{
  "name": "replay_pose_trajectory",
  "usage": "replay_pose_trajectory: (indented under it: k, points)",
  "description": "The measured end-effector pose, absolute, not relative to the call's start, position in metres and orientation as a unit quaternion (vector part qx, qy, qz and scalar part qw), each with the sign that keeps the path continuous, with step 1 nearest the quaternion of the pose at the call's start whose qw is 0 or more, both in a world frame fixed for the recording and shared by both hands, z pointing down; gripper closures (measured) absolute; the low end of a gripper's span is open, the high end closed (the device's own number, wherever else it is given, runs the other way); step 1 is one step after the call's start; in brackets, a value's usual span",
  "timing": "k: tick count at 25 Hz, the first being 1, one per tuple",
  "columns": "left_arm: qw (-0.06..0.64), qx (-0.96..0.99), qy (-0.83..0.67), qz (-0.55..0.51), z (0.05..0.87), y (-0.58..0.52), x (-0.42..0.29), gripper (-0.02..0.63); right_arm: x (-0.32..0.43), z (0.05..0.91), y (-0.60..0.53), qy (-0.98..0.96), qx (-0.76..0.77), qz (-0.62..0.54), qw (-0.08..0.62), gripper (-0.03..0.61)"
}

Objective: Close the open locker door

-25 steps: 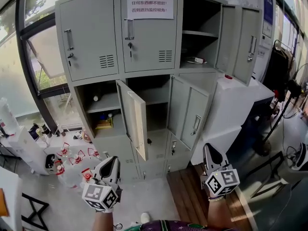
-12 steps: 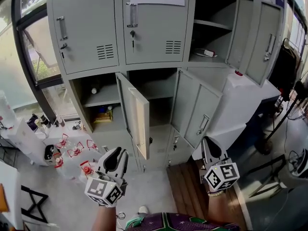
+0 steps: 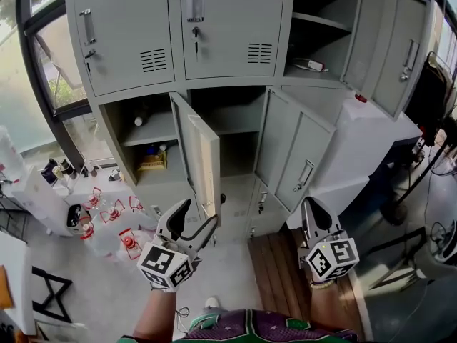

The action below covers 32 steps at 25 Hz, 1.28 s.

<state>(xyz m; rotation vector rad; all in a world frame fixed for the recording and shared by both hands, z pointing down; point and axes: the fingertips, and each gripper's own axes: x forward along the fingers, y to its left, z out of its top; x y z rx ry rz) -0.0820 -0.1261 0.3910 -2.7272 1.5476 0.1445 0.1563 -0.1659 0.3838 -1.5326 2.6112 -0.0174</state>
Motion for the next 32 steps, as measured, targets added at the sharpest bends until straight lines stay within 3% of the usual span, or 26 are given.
replay_pose_trajectory:
  k: [18, 25, 32]
  points:
    - [-0.023, -0.892, 0.451, 0.027, 0.41, -0.188, -0.059, 0.312, 0.162, 0.407, -0.166, 0.841, -0.538, -0.028, 0.048, 0.574]
    - [-0.024, -0.889, 0.456, 0.028, 0.41, -0.195, -0.059, 0.365, 0.167, 0.404, -0.164, 0.837, -0.545, -0.026, 0.05, 0.574]
    - [-0.028, -0.884, 0.467, 0.02, 0.416, -0.196, -0.06, 0.47, 0.164, 0.408, -0.16, 0.838, -0.543, -0.033, 0.05, 0.574]
